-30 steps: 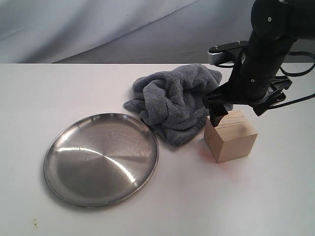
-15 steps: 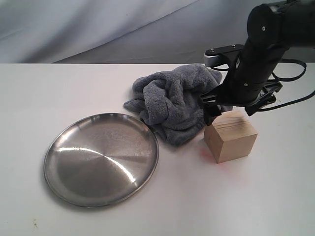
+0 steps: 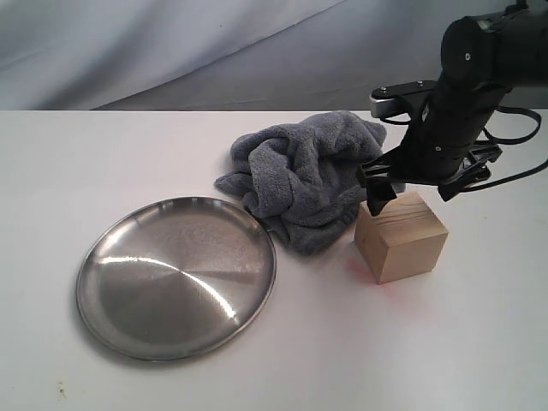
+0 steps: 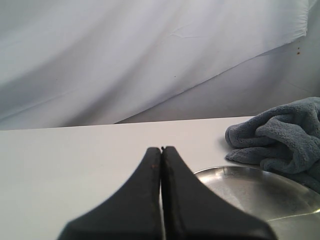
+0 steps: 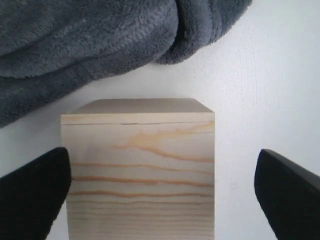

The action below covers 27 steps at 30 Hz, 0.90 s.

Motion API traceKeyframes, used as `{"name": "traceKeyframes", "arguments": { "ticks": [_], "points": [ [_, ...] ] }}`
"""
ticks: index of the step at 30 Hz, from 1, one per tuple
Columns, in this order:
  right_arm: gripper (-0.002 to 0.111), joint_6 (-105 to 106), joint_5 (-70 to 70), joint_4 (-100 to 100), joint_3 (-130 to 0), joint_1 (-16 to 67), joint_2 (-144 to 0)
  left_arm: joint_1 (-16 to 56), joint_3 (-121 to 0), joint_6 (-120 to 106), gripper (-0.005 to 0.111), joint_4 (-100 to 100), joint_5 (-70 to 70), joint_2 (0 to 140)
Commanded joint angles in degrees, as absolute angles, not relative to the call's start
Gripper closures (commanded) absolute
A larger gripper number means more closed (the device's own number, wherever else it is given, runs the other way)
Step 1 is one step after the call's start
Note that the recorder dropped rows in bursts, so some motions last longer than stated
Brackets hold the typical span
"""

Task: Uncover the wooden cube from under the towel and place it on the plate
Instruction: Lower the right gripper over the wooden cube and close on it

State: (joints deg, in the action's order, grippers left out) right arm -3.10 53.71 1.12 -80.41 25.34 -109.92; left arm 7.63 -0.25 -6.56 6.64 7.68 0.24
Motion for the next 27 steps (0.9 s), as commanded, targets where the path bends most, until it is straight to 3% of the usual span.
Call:
{"name": "traceKeyframes", "arguments": {
  "ticks": [1, 27],
  "points": [
    [0.017, -1.2, 52.2, -1.7, -80.4, 25.1, -109.7, 7.9, 0.0, -6.4, 0.107, 6.7, 7.5, 0.0],
    [0.017, -0.4, 51.6, -3.5, -80.4, 25.1, -114.5, 7.9, 0.0, -6.4, 0.107, 6.7, 7.5, 0.0]
  ]
}}
